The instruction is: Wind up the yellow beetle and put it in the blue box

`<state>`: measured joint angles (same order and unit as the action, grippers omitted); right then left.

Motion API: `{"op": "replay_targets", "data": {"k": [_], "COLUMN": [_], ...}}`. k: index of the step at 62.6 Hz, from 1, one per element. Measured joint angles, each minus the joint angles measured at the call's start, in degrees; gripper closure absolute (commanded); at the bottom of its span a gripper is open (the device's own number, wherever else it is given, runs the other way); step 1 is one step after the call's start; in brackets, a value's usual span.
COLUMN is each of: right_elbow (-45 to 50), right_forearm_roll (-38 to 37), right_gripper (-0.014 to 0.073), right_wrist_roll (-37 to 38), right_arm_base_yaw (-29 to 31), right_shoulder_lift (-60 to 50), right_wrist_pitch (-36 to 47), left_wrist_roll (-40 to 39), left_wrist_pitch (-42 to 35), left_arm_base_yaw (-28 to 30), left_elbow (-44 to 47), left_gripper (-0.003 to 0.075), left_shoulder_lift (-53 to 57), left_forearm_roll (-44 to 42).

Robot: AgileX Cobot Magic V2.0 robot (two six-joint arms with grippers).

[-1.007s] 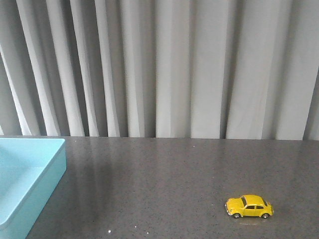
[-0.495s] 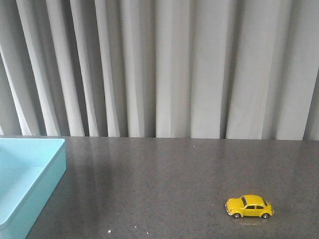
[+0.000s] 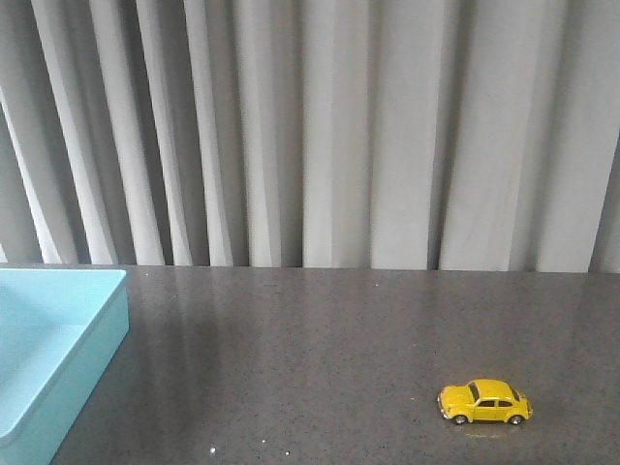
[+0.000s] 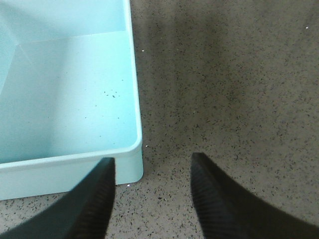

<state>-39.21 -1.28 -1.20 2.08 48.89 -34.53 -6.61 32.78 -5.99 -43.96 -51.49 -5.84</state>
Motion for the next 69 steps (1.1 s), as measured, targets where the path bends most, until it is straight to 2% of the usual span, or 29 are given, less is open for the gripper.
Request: {"op": "replay_targets", "data": {"k": [7,19,26,33,40,52,60,69], "right_elbow": [0.0,0.0,-2.1,-7.4,-13.1,-24.4,-33.1,-42.2], "right_forearm_roll": [0.1,4.1,6.9,9.7,9.2,1.3,-2.1,-1.3], "right_gripper": [-0.0019,0.0008,0.0025,0.0035,0.0044,0.0054,0.0054,0.0054], "right_wrist_roll": [0.1,0.2,-2.2,-6.4,-7.4,0.5,4.6,5.0], "right_arm_base_yaw": [0.0,0.0,0.0,-0.3,-3.1,-9.3,-9.8,-9.0], "right_shoulder_lift": [0.0,0.3,2.3,6.7,12.5,23.9,32.7,41.2], "right_wrist_pitch": [0.1,0.9,-0.6,-4.5,-7.9,-11.9,-17.7,-23.5], "left_wrist_roll": [0.0,0.0,0.0,0.0,0.0,0.0,0.0,0.0], "left_wrist_pitch": [0.0,0.0,0.0,0.0,0.0,0.0,0.0,0.0], "left_arm_base_yaw": [0.0,0.0,0.0,0.0,0.0,0.0,0.0,0.0], "left_elbow": [0.0,0.0,0.0,0.0,0.0,0.0,0.0,0.0], "left_gripper": [0.0213,0.0214,0.0216,0.0216,0.0216,0.0216,0.0216,0.0216], "left_shoulder_lift": [0.0,0.0,0.0,0.0,0.0,0.0,0.0,0.0], "left_forearm_roll": [0.0,0.0,0.0,0.0,0.0,0.0,0.0,0.0]}}
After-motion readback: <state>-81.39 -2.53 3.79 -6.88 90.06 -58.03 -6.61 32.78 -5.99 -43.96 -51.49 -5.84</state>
